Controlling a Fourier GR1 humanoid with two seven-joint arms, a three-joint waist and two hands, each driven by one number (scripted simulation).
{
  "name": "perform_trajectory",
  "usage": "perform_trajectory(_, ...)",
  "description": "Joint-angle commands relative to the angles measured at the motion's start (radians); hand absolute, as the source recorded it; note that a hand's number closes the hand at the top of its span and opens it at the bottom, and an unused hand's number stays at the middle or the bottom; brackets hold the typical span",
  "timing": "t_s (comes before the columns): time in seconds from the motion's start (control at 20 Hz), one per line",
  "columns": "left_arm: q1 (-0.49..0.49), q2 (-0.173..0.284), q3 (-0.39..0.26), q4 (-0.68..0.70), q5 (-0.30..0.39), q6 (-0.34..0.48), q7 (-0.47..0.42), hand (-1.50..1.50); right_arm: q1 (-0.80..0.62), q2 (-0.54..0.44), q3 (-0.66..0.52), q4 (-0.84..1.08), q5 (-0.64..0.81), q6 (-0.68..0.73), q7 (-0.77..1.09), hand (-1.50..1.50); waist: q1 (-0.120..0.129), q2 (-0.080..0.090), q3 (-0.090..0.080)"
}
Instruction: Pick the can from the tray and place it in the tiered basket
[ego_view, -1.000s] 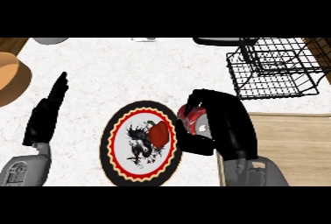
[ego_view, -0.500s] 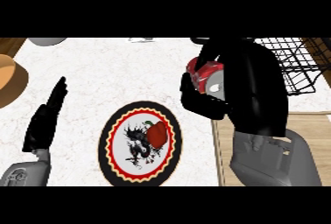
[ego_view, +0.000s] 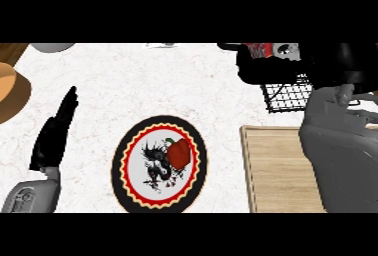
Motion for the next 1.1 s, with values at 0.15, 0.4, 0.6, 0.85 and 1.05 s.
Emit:
perform_trajectory(0.15, 0.013, 0.010, -0.010, -0.057, 0.002, -0.030, 0.040, 0.00, -0.031, -0.141, -0.065, 0.214, 0.037, -0.038, -0.216, 1.50, 0.008, 0.002, 0.000)
perform_trajectory(0.4, -0.021, -0.002, -0.010, -0.060, -0.008, -0.007, 0.073, 0.00, -0.061, -0.242, -0.016, 0.361, 0.193, -0.086, -0.267, 1.50, 0.014, 0.004, 0.000)
perform_trajectory(0.6, 0.012, -0.005, -0.009, -0.074, 0.001, -0.017, 0.047, 0.00, -0.054, -0.309, -0.051, 0.510, 0.233, -0.167, -0.368, 1.50, 0.016, 0.004, 0.001)
perform_trajectory(0.85, -0.002, 0.020, 0.014, -0.062, 0.008, -0.039, 0.062, 0.00, -0.087, -0.338, -0.105, 0.654, 0.211, -0.200, -0.496, 1.50, 0.011, 0.003, 0.000)
perform_trajectory(1.05, 0.023, -0.007, 0.007, -0.029, 0.003, -0.027, 0.000, 0.00, -0.109, -0.349, -0.129, 0.711, 0.169, -0.156, -0.589, 1.50, 0.008, 0.002, 0.000)
